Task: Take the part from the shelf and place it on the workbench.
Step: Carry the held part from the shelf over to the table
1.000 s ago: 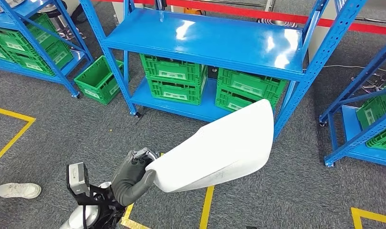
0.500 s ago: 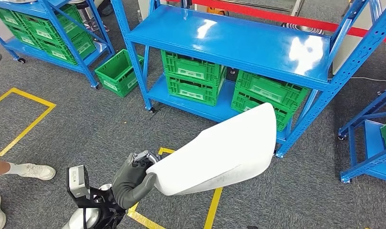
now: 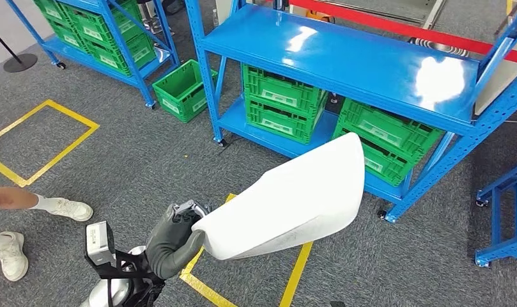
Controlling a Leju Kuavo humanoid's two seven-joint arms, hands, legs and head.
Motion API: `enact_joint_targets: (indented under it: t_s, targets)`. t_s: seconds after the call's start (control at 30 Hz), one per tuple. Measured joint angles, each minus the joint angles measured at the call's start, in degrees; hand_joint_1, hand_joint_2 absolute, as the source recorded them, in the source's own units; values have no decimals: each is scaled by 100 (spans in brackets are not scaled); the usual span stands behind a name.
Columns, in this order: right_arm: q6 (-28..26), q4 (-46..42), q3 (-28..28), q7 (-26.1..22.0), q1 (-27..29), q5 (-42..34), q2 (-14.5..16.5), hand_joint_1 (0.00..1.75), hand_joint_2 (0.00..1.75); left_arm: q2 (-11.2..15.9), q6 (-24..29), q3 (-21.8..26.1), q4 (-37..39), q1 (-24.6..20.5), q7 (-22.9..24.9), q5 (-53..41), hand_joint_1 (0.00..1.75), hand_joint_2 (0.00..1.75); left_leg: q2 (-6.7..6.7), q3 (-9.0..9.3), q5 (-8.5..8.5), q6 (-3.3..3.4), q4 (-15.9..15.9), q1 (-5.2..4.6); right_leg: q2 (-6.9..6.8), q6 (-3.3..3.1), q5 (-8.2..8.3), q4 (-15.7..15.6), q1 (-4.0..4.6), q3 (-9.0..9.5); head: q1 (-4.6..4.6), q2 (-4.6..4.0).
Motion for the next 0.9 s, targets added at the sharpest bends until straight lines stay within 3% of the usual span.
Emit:
enact_joint_targets:
  t_s: [0.03,0.1,0.17,0.2,0.23,0.27,0.3,0.37,0.43,0.5,0.53,0.6,0.67,0.73,0.77,0.8,0.83,0.9]
  targets:
    - [0,-1,1,0,-3,-1,7,0,0,1,0,0,-3,4,1,-1,175,175,-63,19,37,38,-53,7,-12,33,-7,-7,-8,6,3,0]
    - [1,-1,1,-1,-5,-1,10,0,0,-8,-7,-1,-12,-10,0,-2,175,175,-194,70,131,133,-188,21,155,30,-144,190,-13,-77,19,0]
    - [2,-1,1,-1,15,1,2,0,0,-26,-11,-4,-12,-22,2,-4,175,175,-330,83,185,187,-246,15,426,-53,-449,841,-2,-381,47,0]
    - [2,-1,2,-1,29,2,2,0,0,-33,-10,-10,-8,-15,5,-6,175,175,-408,70,193,198,-241,0,496,-81,-583,1223,8,-565,54,0]
    - [2,-1,3,-1,42,3,-1,0,0,-34,-10,-17,-4,-6,8,-8,175,175,-493,63,195,201,-232,-15,531,-81,-646,1481,17,-696,58,0]
    - [2,-1,4,-1,51,3,-3,0,0,-34,-10,-26,-1,1,10,-10,175,175,-579,58,196,203,-219,-27,547,-60,-624,1544,24,-738,57,0]
    - [2,-1,5,-2,53,4,-5,0,0,-34,-9,-32,3,2,11,-10,175,175,-665,55,194,201,-200,-35,564,-22,-512,1373,29,-671,58,0]
    - [2,-1,5,-8,45,8,-10,0,0,-37,-7,-41,4,-2,13,-12,175,175,-819,37,176,176,-139,-39,707,39,-182,619,24,-336,59,0]
    - [2,-2,5,-15,28,11,-7,0,0,-38,0,-45,4,-8,16,-15,175,175,-938,-20,141,127,-52,-52,843,13,10,110,27,-111,54,0]
    - [2,-3,7,-19,9,12,5,0,0,-36,9,-47,3,-8,24,-21,175,175,-1022,-78,132,84,-10,-53,812,-51,47,48,49,-88,47,0]
    - [2,-4,7,-19,-1,13,17,0,0,-33,13,-48,2,-6,28,-23,175,175,-1022,-97,128,69,1,-41,766,-71,57,48,39,-87,48,0]
    - [2,-5,8,-23,-7,13,29,0,0,-27,18,-46,-1,-17,34,-22,175,175,-792,-186,7,5,195,-33,674,-120,65,36,12,-70,22,0]
    - [2,-5,9,-26,4,13,39,0,0,-24,19,-47,-3,-32,37,-22,175,175,-462,-481,-312,-83,810,-1,567,-164,53,33,18,-56,-7,0]
    - [2,-4,10,-27,19,13,44,0,0,-23,19,-49,-2,-31,40,-23,175,175,-348,-853,-574,-139,1520,56,437,-187,41,35,36,-55,-10,0]
    - [2,-4,10,-27,22,13,43,0,0,-21,19,-49,-1,-29,42,-23,175,175,-333,-933,-571,-149,1649,75,371,-193,34,35,41,-55,-11,0]
    - [2,-3,10,-30,22,13,42,0,0,-19,20,-49,-1,-29,43,-23,175,175,-320,-895,-464,-146,1546,86,310,-193,26,35,45,-52,-11,0]
    - [2,-3,10,-34,19,13,45,0,0,-17,20,-48,-1,-31,44,-22,175,175,-285,-738,-285,-126,1228,86,254,-193,19,33,49,-44,-12,0]
    - [2,-3,10,-49,16,14,62,0,0,-16,21,-48,-8,-47,48,-19,175,175,-38,-306,30,-41,417,37,161,-176,-2,28,67,-17,-8,0]
